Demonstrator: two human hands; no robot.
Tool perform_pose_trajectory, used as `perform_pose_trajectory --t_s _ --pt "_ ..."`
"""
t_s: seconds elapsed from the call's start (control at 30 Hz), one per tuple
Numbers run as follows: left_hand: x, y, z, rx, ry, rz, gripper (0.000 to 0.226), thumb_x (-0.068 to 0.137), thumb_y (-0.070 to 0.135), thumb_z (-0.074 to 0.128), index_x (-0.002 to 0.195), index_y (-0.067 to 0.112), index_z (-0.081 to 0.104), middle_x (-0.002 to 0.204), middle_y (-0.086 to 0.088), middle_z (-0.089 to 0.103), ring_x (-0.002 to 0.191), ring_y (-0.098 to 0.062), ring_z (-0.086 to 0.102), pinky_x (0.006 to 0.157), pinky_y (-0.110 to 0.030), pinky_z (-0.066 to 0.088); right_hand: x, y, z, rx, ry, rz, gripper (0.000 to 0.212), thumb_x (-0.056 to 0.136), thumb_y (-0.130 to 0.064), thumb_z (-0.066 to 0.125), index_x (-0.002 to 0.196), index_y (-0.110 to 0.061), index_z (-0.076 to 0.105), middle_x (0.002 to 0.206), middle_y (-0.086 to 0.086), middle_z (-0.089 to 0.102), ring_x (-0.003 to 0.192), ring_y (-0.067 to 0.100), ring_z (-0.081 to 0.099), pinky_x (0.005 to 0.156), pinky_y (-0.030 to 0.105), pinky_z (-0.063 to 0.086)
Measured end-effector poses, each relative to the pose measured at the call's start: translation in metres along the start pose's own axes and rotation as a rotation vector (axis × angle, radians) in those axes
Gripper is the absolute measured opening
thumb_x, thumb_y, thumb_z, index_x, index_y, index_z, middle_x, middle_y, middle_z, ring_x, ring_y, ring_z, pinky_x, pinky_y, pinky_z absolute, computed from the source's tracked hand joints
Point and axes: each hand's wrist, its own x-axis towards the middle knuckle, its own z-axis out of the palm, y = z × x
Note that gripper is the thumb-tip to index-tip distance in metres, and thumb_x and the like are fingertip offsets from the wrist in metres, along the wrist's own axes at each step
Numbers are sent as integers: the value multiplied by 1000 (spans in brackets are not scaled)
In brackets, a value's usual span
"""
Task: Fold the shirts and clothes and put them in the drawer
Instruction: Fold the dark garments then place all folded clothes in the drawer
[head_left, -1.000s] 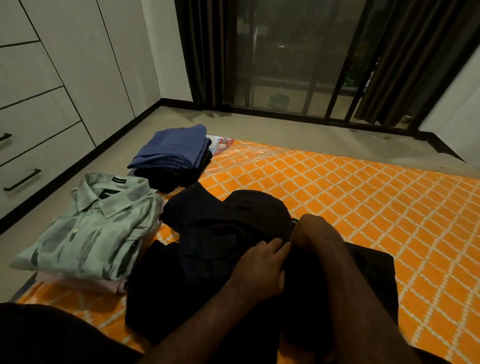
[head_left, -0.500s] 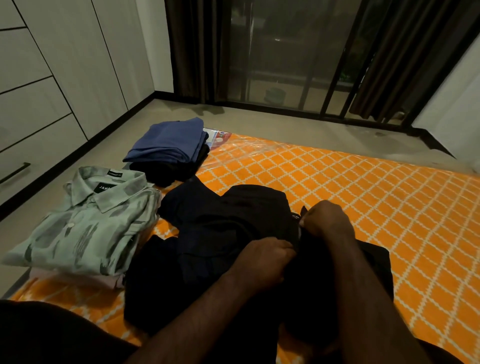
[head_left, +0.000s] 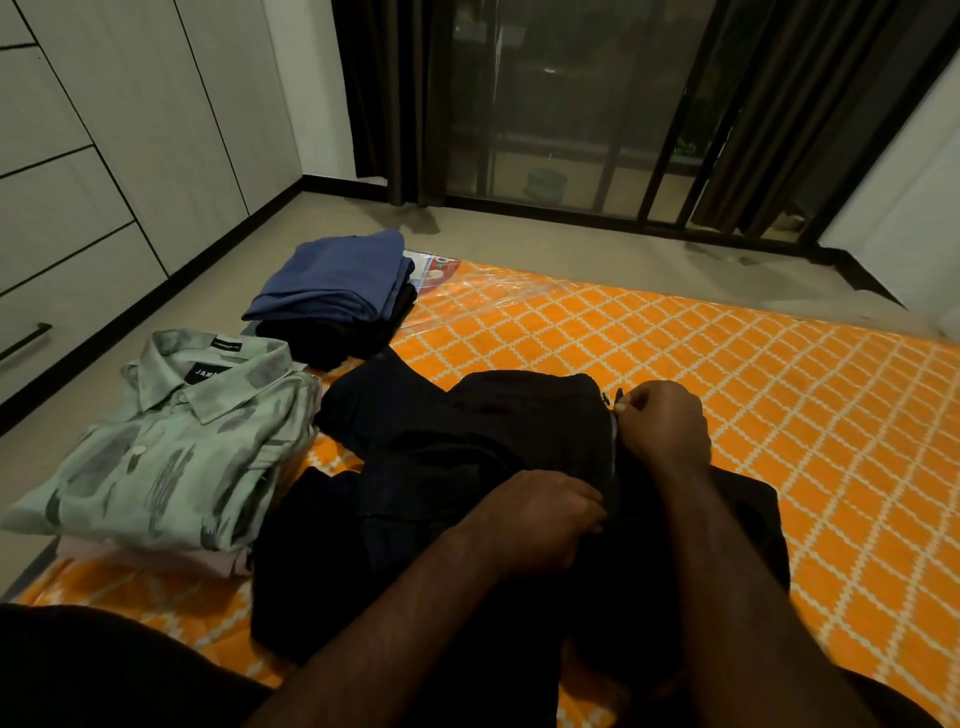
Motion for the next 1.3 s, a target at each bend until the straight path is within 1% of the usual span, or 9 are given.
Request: perform_pose_trajectory --t_s 0.27,0.43,0.53,0.63,0.73,0.83,0.97,1.13,1.3 --pt "0 3 1 55 6 57 16 96 19 60 103 18 74 108 5 70 97 -18 67 69 -40 58 2 1 4 -10 57 -45 20 88 -11 68 70 -21 68 81 1 66 69 23 60 61 33 49" --pt "-7 8 5 75 18 49 12 92 19 65 101 21 72 104 6 67 86 -17 63 57 -31 51 24 11 2 -106 -139 -368 13 86 -9 74 78 -19 74 101 3 58 91 23 55 73 33 42" --pt "-7 7 1 51 6 75 14 92 20 67 105 19 71 116 3 63 89 -19 63 58 -33 52 34 17 -1 -126 -235 -504 25 83 -5 77 75 -28 71 100 -8 59 102 26 56 82 37 47" --pt "-7 6 -2 20 -13 60 17 95 22 65 110 17 69 132 0 55 99 -22 64 64 -39 56 37 25 -2 -91 -335 -382 32 88 -10 74 70 -36 66 109 -10 67 106 24 60 89 45 53" --pt "-8 6 -4 6 -70 55 20 97 21 61 115 16 67 134 0 55 107 -24 62 70 -45 58 36 29 2 -119 -405 -313 31 92 -16 71 71 -38 65 115 -10 67 104 22 62 89 46 55" --pt "-9 5 -6 -20 -81 62 21 96 17 62 116 15 68 141 3 54 110 -23 62 70 -39 56 37 22 4 -187 -467 -304 27 93 -15 67 75 -35 64 108 -8 67 96 22 62 86 46 56" --pt "-10 5 -5 -55 -86 54 22 97 17 61 118 15 68 144 4 55 113 -25 61 68 -32 47 41 20 1 -249 -563 -260 21 97 -13 64 81 -28 65 100 1 65 84 20 59 71 34 49" --pt "-10 2 -2 -65 -113 28 20 99 20 57 117 17 66 135 4 58 111 -24 59 76 -45 56 40 21 -1 -207 -473 -118 13 90 -32 75 78 -35 71 91 -4 68 81 22 66 72 38 56" --pt "-9 0 0 -74 -124 32 15 97 19 59 109 17 67 129 4 63 105 -23 60 73 -44 56 39 19 3 -217 -389 14 9 84 -24 73 75 -23 76 88 2 72 81 24 66 77 42 60"
